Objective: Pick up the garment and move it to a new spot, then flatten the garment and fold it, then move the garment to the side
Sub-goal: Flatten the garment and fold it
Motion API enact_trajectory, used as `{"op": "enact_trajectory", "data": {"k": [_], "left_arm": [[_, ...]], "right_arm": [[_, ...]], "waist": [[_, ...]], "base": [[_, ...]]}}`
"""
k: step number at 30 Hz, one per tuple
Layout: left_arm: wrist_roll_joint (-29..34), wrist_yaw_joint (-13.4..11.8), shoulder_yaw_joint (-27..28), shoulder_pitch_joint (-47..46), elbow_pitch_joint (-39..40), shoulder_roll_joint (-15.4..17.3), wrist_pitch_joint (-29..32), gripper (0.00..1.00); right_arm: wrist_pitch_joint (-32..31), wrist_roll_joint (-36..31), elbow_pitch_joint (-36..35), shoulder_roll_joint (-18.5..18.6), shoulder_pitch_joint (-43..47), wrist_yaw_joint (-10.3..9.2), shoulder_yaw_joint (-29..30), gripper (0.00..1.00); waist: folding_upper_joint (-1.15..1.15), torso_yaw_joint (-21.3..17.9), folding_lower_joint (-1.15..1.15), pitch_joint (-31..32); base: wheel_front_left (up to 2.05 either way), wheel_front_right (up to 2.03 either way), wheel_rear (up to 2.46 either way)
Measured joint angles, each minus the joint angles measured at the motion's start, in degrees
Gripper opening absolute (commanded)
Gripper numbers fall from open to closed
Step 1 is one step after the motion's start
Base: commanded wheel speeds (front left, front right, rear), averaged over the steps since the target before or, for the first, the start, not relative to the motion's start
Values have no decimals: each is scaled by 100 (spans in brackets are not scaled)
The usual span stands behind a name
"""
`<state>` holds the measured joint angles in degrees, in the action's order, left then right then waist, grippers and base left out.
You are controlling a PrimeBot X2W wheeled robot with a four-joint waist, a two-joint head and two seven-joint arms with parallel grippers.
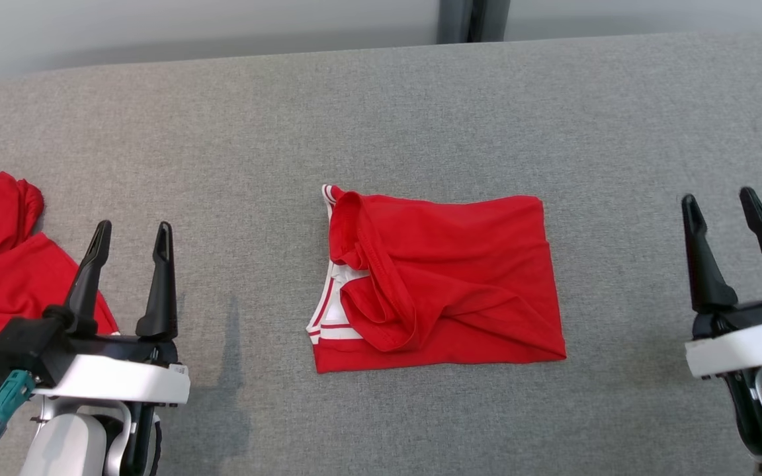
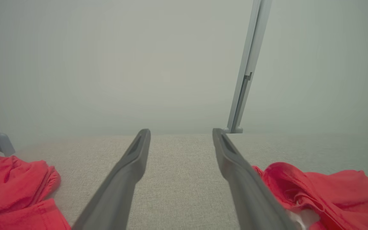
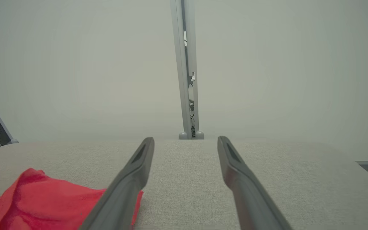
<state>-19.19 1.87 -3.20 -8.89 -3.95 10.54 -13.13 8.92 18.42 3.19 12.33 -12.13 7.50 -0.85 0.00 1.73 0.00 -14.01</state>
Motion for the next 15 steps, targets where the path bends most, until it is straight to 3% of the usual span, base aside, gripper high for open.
{"op": "enact_trajectory", "data": {"k": [15], "left_arm": [[-35, -119, -3, 130, 210, 62, 134, 100]], "right_arm": [[36, -12, -25, -16, 193, -1, 105, 100]], "waist": [[0, -44, 0, 19]], "base": [[0, 0, 0]]}}
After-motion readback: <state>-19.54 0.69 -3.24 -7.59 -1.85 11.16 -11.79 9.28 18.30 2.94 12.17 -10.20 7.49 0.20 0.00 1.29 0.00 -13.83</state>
